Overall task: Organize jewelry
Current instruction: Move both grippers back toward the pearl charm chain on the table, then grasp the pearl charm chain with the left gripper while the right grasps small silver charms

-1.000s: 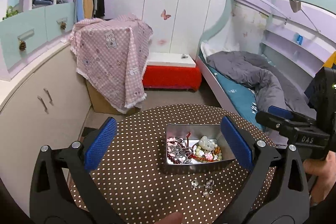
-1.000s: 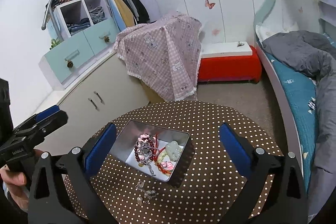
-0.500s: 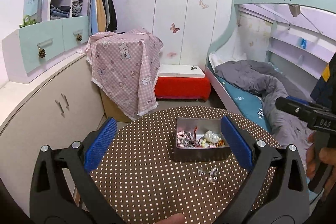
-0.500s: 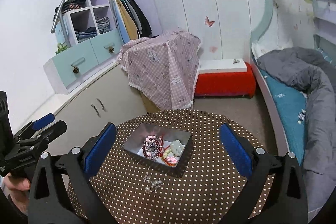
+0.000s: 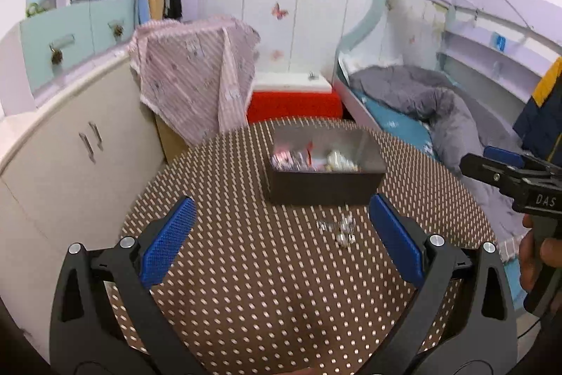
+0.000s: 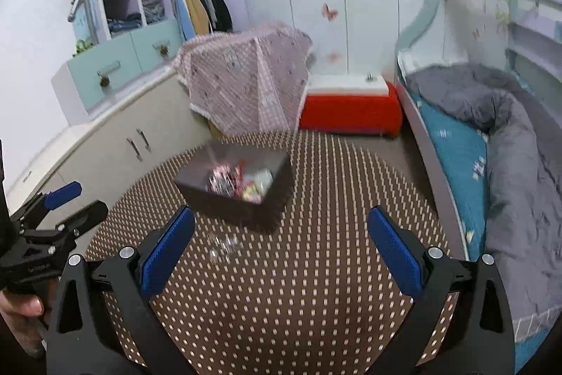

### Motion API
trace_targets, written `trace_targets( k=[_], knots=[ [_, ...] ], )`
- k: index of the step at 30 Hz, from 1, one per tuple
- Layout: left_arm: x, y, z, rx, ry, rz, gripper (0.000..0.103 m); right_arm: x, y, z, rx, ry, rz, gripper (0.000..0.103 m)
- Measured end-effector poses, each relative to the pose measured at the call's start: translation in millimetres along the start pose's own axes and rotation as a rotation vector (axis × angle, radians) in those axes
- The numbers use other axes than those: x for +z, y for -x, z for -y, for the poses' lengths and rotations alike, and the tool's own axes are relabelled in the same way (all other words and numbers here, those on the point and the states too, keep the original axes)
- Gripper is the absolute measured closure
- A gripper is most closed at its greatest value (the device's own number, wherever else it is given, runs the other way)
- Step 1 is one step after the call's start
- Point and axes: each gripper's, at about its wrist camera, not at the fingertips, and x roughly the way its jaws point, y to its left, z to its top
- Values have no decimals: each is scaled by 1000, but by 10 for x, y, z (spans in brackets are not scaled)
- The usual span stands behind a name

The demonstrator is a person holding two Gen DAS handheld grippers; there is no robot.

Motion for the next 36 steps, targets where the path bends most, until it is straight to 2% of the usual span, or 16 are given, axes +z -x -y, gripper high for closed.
trace_targets(
  k=[17,20,23,25,28,31,36],
  knots=[
    [-373,-943,406,-37,-60,-232,8,-284,-339,221,-31,-35,-108,8],
    [-388,-1101,429,-55,-56,-285,26,-294,-367,254,-32,-39,-115,8],
    [-364,-1122,424,-67,-54,-282,38,-302,-383,283,-33,-41,-121,8],
    [-360,-1113,392,-65,-56,-276,60,-311,-403,289,-31,-43,-126,8],
    [-372,-1078,316,-84,-44,-273,79,-317,-433,272,-21,-40,-131,8],
    [-392,-1040,238,-100,-33,-273,88,-327,-494,232,-13,-32,-144,8],
    [-425,-994,135,-110,-27,-267,89,-348,-620,68,9,-1,-173,8]
  ],
)
